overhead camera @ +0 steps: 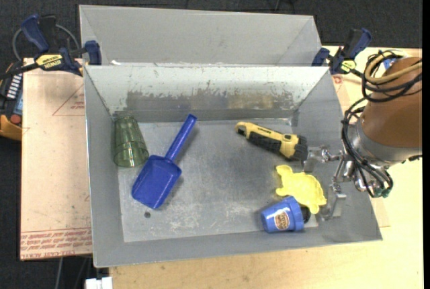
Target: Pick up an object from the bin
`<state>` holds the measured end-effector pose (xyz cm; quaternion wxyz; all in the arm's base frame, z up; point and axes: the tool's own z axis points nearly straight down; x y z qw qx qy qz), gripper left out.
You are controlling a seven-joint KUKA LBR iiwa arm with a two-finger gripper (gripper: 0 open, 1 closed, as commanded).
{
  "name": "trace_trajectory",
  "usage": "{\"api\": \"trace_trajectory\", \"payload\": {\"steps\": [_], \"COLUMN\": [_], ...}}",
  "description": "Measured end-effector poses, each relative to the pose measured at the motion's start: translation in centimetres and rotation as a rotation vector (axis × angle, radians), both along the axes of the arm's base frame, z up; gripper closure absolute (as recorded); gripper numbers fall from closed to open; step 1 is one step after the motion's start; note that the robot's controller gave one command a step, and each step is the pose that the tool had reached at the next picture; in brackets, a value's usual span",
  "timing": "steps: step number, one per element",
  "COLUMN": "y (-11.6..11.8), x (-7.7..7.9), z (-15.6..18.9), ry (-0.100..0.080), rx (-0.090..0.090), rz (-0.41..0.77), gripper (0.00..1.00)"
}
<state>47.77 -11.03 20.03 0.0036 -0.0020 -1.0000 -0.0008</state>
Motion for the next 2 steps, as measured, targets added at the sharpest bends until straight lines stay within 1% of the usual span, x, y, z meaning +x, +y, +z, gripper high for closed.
{"api": "trace_trajectory", "payload": {"steps": [1,2], "y": [0.1,1.4], "x": [0.2,0.7], "z": [0.4,-12.2], "ry": [-0.008,-0.021], "rx": [-0.001,-0.002], "rz": [0.005,0.225], "gripper": [0.00,0.00]}}
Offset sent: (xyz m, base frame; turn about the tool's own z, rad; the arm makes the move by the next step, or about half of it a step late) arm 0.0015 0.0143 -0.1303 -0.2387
